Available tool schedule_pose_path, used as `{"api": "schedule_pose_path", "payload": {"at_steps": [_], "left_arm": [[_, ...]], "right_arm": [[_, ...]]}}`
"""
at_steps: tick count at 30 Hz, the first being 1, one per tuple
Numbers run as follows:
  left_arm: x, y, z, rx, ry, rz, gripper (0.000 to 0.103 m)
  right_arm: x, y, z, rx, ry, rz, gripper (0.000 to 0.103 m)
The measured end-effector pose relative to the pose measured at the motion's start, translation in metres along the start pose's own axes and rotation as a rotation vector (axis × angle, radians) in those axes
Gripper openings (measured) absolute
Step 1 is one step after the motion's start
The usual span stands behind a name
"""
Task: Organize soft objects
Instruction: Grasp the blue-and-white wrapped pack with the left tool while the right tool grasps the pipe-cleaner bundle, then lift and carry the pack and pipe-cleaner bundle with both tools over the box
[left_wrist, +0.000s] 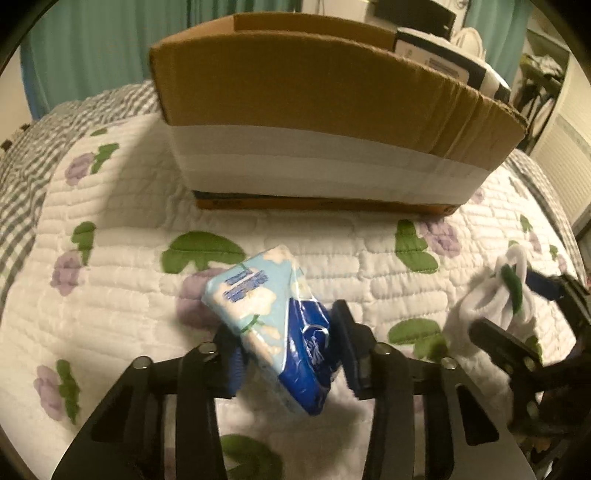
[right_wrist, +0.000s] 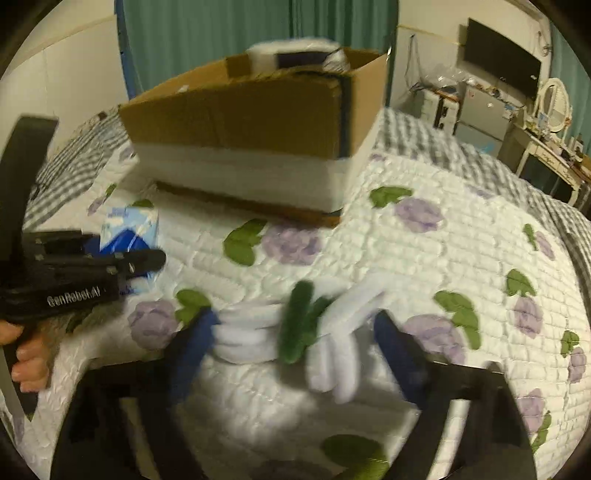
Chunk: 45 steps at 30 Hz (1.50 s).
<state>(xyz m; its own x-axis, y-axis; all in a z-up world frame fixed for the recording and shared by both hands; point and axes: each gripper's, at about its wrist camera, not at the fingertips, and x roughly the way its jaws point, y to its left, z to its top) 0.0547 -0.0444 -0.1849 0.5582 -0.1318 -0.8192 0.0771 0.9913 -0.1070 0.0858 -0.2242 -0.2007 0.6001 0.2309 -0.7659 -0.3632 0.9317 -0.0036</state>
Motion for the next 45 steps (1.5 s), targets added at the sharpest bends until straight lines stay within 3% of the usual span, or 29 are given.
{"api": "schedule_pose_path", "payload": {"at_steps": [6,12,20,33,45], "left_arm": [[-0.013,0.015,-0.006,0.002,-0.001,0.006,0.034],[-0.02,0.03,0.008,-0.004,0.013,-0.014,0.034],[-0.046,0.047,0.011,-0.009,-0.044,-0.019,0.034],[-0.111,0.061,0.022,0.026,-0.21,-0.013,0.034],[-0.193,0.061,0.063,0.043,-0.429,-0.021,0.034]], "right_arm": [[-0.005,0.01,0.0,0.009,0.007,0.0,0.064],[-0.018,0.021,0.001,0.018,-0.006,-0.017,0.063],[-0.044,0.044,0.008,-0.005,-0.055,-0.023,0.063],[-0.113,0.079,0.043,-0.046,-0.228,-0.036,0.063],[-0.178,0.083,0.093,-0.064,-0.4,-0.036,0.063]]}}
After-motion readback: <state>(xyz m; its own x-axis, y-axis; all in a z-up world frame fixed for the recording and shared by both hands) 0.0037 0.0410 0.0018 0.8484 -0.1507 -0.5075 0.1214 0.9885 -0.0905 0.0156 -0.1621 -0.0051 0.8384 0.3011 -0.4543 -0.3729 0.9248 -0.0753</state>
